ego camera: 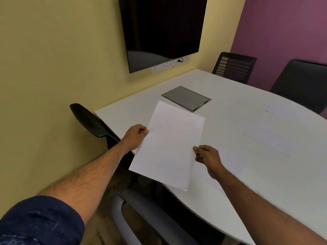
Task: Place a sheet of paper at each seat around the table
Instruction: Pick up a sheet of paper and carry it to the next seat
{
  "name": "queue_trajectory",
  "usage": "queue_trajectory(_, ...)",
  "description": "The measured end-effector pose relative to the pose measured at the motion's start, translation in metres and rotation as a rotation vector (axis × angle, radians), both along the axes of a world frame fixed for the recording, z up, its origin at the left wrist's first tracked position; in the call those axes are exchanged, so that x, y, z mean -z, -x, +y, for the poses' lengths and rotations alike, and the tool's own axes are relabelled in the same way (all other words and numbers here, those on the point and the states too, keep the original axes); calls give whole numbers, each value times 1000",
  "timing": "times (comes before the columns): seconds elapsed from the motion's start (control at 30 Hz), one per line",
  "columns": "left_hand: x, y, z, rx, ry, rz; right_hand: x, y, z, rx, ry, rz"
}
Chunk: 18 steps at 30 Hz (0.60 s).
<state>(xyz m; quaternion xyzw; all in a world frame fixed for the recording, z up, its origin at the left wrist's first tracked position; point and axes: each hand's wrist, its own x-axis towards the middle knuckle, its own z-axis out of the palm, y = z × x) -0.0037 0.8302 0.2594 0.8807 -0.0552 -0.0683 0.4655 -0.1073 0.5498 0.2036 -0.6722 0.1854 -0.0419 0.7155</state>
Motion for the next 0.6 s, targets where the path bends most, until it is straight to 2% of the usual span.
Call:
queue_trajectory(0.3,8,-50,49,-33,34,-1,11,-50,51,7,-33,-20)
queue_trajectory(0.6,24,-146,107,90,107,52,15,-111,122,192,-12,-19)
